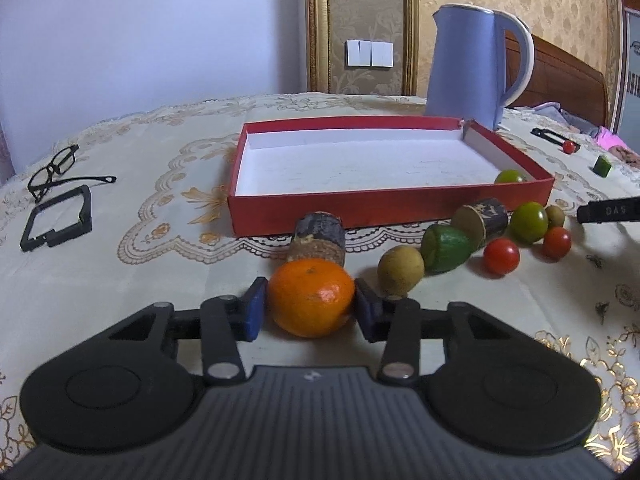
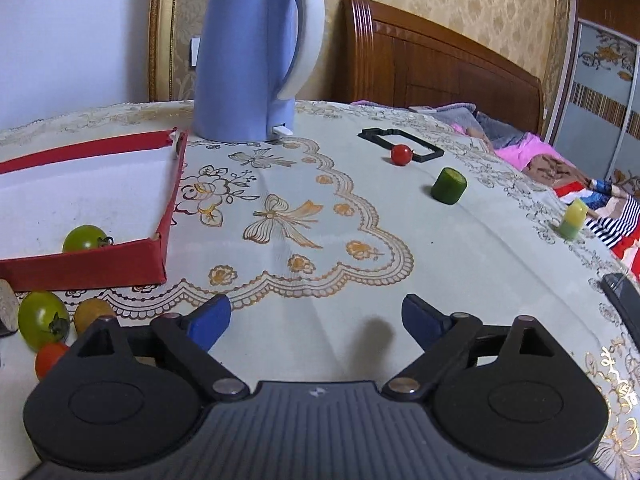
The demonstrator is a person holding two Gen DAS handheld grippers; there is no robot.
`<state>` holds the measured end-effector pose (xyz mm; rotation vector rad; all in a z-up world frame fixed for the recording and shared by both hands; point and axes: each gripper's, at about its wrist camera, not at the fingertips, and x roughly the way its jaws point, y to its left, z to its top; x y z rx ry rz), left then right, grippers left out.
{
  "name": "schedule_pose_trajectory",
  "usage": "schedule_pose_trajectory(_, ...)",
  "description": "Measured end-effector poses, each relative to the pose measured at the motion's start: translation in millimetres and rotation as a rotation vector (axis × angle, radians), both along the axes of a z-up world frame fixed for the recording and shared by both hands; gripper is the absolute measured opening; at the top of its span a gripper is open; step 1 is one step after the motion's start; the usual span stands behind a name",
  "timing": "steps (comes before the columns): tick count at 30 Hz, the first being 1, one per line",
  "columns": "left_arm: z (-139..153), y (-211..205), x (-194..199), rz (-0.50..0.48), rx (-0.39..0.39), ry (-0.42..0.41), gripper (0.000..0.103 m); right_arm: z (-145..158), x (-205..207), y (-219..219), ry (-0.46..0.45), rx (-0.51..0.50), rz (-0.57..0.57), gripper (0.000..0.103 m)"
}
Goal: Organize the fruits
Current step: 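Grasp the orange with the left gripper while the right gripper withdraws, then carry the orange into the red box and open the left gripper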
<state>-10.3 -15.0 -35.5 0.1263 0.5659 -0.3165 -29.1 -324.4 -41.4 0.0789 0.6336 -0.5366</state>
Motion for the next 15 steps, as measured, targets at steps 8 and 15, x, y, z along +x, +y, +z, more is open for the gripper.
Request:
schedule_pose_trajectory(8,3.9,2.7,5.3,-0.009,-0.024,0.027,0.041,-3.0,-3.5,-19.6,-0.019,0.124,-0.025,0.103)
schedule_pose_trajectory(15,19.7,2.5,8.5,-0.05,-0.071,0.038,0.041,-3.0,-3.5,-19.0,-0.019,0.124,-0.025,0.103)
